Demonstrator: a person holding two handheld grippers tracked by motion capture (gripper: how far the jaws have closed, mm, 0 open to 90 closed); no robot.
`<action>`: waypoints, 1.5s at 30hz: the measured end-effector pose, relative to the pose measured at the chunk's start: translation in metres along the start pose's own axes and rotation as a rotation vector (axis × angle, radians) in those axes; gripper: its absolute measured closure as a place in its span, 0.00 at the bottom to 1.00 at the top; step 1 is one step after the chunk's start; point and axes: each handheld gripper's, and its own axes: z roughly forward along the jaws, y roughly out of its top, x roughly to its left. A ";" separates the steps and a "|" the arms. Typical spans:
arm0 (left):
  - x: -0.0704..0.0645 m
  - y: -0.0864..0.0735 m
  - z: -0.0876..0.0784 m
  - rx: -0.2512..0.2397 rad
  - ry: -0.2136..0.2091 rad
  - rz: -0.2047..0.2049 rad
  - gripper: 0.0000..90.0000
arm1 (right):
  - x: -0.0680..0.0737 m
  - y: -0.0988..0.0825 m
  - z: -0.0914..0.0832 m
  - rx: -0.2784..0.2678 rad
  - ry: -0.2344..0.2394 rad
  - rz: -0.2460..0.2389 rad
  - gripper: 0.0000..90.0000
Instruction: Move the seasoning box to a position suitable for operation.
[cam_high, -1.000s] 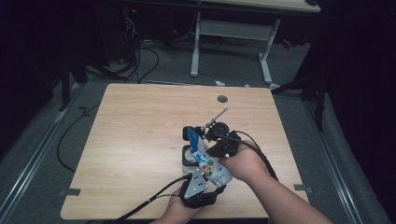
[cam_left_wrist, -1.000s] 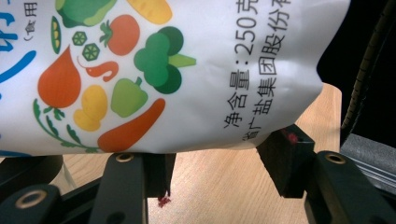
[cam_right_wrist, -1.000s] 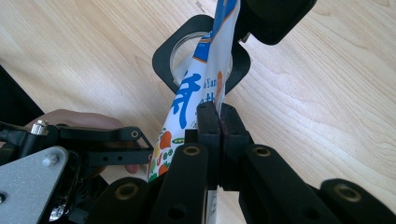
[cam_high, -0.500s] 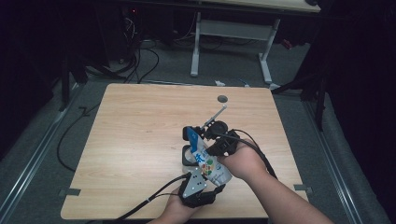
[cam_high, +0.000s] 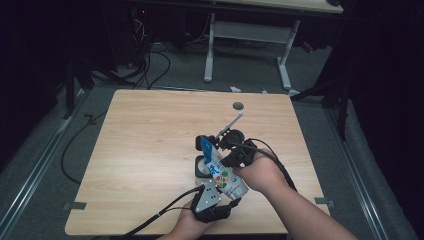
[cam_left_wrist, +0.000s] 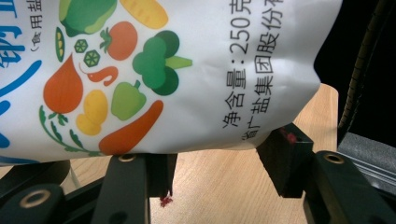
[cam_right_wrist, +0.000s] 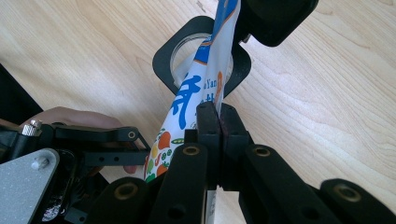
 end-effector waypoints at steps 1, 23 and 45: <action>0.000 0.000 0.000 -0.001 0.000 0.000 0.56 | 0.000 0.000 0.000 0.001 0.000 0.000 1.00; 0.001 0.001 -0.001 -0.009 0.000 -0.006 0.56 | -0.001 0.003 0.000 0.005 -0.005 -0.015 0.99; 0.003 0.003 0.001 -0.016 -0.001 -0.006 0.57 | 0.000 0.007 -0.001 0.010 -0.007 -0.016 1.00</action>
